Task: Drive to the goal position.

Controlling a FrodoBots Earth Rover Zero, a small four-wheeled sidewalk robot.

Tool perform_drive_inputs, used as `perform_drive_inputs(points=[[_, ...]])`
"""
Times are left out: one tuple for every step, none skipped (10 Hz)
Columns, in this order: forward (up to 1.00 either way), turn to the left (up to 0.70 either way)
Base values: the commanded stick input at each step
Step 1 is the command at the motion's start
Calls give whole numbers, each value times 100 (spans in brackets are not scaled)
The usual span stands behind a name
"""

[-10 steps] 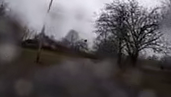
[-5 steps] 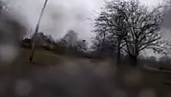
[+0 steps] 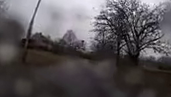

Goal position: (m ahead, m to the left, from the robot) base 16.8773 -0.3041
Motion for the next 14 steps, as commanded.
perform_drive_inputs(points=[[85,0],[85,0],[85,0],[85,0],[85,0],[85,0],[85,0],[85,0],[85,0],[85,0],[85,0],[85,0],[85,0],[85,0]])
